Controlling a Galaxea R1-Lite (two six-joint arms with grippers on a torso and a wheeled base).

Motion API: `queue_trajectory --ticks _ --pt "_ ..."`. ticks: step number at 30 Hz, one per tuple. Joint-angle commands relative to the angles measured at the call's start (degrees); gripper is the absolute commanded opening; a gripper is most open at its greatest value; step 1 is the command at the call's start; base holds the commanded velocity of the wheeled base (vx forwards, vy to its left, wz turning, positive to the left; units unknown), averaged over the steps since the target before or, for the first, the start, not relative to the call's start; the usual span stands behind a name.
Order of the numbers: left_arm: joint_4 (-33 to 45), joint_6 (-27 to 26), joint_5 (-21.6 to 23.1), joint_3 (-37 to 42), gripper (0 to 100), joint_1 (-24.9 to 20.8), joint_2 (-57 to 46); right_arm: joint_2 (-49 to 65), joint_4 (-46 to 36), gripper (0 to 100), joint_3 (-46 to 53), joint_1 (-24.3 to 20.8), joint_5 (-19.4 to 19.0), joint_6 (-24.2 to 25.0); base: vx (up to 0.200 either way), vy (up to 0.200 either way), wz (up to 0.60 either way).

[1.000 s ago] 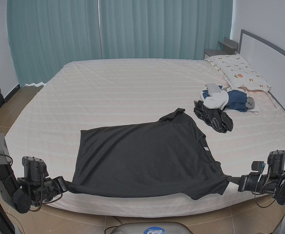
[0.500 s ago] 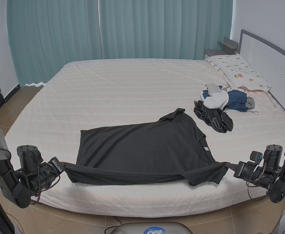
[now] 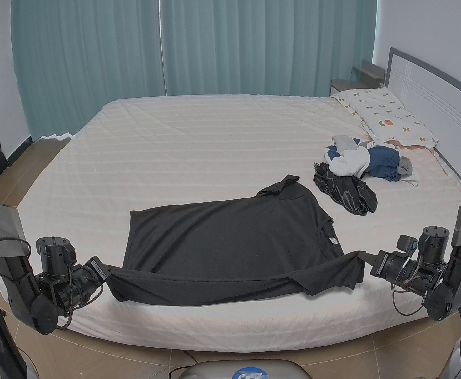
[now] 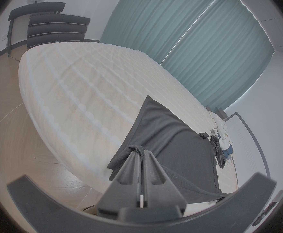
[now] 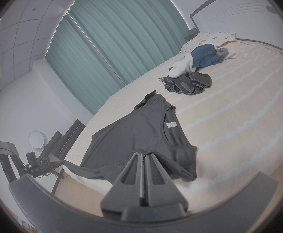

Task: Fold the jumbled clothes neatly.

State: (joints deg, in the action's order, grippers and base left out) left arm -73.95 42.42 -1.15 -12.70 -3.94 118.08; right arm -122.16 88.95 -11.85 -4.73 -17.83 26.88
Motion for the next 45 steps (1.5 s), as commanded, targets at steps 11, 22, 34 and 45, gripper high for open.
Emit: queue_trajectory --ticks 11,22,34,45 --pt "0.0 0.0 -0.4 -7.8 0 -0.3 6.1 -8.4 0.8 0 -9.3 0.3 0.2 0.0 0.000 0.000 0.00" --pt "-0.1 0.6 -4.7 -15.9 0 -0.1 12.5 -13.8 0.3 0 -16.5 0.1 2.5 0.0 0.000 0.000 0.00" --pt "-0.1 0.6 -4.8 -19.5 0 -0.3 17.3 -17.4 -0.4 0 -21.2 -0.4 2.5 0.1 0.000 0.000 0.00" --pt "-0.1 1.8 -4.8 -24.7 0 -0.2 21.7 -23.0 -0.5 0 -26.8 -1.7 5.6 0.5 0.000 0.000 0.00"
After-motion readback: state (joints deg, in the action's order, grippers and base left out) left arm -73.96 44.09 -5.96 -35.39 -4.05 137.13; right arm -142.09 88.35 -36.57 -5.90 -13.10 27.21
